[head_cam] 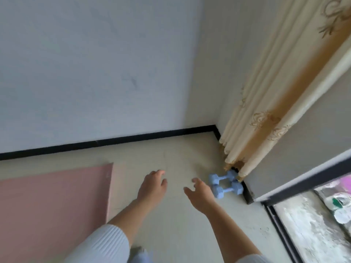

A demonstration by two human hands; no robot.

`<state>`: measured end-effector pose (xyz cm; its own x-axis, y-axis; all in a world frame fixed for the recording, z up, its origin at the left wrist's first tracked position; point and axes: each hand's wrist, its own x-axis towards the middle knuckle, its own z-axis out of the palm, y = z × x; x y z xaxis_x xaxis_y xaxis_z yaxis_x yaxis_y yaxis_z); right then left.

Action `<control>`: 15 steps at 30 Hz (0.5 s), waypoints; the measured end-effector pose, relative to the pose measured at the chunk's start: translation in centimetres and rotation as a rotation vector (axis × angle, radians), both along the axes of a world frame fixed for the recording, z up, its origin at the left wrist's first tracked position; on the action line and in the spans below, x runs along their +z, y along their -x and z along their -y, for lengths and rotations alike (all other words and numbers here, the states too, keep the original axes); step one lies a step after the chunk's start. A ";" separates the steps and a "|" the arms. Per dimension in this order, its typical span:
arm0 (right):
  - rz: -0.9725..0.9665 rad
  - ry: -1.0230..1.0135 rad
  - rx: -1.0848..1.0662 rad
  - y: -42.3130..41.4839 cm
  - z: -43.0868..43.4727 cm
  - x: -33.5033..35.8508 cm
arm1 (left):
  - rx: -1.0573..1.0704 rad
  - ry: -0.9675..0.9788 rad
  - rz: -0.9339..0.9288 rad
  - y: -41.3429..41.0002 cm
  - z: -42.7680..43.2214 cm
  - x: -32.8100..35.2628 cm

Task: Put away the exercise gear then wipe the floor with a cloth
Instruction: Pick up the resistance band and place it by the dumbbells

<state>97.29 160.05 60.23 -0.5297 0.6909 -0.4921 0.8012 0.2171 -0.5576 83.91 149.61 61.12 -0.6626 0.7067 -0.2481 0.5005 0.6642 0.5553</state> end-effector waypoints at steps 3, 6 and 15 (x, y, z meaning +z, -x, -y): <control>0.000 -0.009 0.167 4.8 6.9 2.2 | 0.111 -0.030 -0.045 3.3 8.4 2.2; 0.006 -0.054 0.347 9.8 15.4 3.2 | 0.204 -0.069 -0.073 6.1 18.1 2.9; 0.080 -0.083 0.771 25.2 47.7 2.7 | 0.527 0.109 -0.121 14.6 52.9 1.6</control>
<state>72.04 112.37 62.98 -0.8405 0.1783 -0.5117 0.4440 0.7679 -0.4617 69.35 96.66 62.76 -0.9480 0.2462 -0.2015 0.1407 0.8924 0.4287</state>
